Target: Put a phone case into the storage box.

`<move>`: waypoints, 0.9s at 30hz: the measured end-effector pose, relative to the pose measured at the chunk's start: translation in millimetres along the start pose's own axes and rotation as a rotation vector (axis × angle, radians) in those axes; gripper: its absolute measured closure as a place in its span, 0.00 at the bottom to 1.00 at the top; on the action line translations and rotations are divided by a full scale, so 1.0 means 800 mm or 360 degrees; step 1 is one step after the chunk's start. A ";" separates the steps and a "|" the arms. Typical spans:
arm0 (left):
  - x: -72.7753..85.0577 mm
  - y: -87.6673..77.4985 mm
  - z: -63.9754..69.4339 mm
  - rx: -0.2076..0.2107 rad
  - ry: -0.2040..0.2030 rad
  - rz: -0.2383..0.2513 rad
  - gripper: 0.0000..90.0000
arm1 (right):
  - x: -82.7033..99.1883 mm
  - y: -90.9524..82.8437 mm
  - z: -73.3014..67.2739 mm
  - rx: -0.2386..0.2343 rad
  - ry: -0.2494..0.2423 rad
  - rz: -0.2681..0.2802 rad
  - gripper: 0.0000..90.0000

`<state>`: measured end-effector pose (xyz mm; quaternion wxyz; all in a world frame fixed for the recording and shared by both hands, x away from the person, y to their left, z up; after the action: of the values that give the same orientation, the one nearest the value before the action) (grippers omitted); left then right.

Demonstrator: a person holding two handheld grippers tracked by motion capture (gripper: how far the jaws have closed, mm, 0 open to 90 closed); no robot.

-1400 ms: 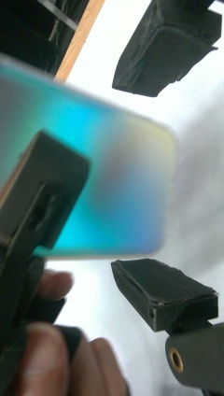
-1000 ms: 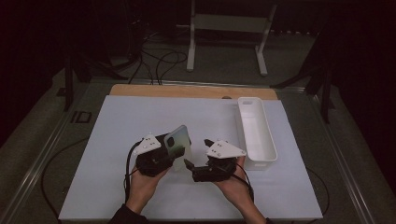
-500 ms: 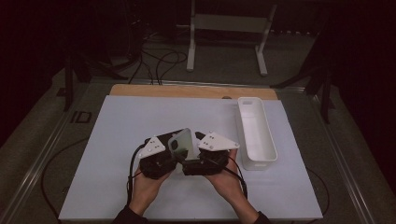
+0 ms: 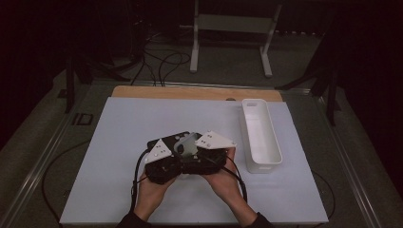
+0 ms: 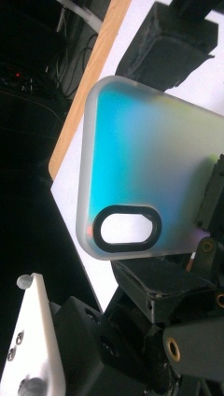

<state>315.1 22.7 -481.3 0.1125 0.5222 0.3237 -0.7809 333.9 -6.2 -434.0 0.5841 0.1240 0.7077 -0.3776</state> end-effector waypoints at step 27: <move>0.005 -0.012 -0.025 -0.0215 0.0083 -0.0004 0.17 | -0.011 -0.008 0.011 0.0055 0.0031 0.0073 0.18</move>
<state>323.4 43.4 -486.1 0.1380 0.5331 0.3793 -0.7435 338.3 -14.3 -423.9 0.5836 0.1540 0.7036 -0.3750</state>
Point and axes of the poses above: each handheld gripper's, and its own axes: y roughly forward along the jaws, x roughly out of its underside, z roughly to its right, the point moved 10 cm from there along y, roughly forward along the jaws
